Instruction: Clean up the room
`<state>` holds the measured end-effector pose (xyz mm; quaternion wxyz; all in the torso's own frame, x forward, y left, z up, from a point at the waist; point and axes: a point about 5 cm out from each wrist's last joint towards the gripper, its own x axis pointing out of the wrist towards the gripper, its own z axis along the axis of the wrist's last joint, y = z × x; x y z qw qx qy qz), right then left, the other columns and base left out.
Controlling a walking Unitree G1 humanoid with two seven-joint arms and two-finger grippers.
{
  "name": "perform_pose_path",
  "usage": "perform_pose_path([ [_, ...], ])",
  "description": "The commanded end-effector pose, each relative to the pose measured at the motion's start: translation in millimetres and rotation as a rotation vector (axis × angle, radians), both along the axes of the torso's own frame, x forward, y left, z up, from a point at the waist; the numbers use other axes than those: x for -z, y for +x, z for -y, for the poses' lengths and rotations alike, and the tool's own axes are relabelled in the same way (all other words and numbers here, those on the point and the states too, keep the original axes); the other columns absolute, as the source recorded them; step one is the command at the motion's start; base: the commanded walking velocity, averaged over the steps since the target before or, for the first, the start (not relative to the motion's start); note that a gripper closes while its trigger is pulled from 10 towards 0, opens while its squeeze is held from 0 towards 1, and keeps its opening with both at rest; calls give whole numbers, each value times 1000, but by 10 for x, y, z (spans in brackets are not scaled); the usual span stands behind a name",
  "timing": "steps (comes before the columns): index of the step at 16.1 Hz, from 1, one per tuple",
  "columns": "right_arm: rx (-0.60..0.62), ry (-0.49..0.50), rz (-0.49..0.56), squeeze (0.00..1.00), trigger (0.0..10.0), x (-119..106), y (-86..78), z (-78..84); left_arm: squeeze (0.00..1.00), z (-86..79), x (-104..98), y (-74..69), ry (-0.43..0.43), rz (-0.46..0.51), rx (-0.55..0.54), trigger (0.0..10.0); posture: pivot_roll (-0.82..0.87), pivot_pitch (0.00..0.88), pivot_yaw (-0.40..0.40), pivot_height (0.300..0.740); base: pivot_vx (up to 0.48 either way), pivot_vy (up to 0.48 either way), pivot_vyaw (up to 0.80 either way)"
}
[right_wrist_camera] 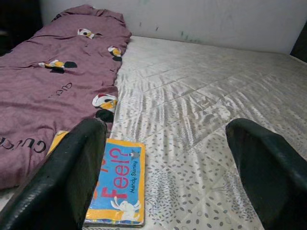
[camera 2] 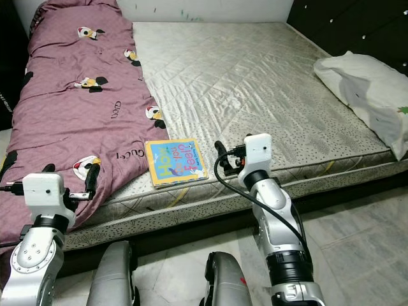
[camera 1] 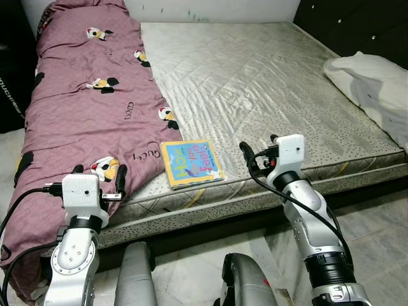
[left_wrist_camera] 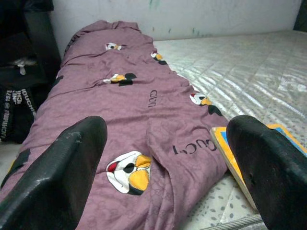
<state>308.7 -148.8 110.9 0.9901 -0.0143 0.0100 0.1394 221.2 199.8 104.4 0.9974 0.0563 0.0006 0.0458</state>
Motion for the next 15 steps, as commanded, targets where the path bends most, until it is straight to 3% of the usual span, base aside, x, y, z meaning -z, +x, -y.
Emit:
perform_pose_path([
  [1, -12, -7, 18, 0, 10000, -67, -1, -4, 0, 13, -43, -11, -7, 18, -8, 10000, 25, 0, -93, 624, 0, 0, 0],
  [8, -62, -36, -55, 0, 10000, 10, -256, 20, 0, 139, -41, -167, -85, -8, -21, 10000, -12, 80, -130, 624, 0, 0, 0],
  [15, -82, -22, -87, 0, 10000, 12, -339, -42, 0, 151, -82, -225, -94, -31, -16, 10000, -10, 135, -110, 624, 0, 0, 0],
])
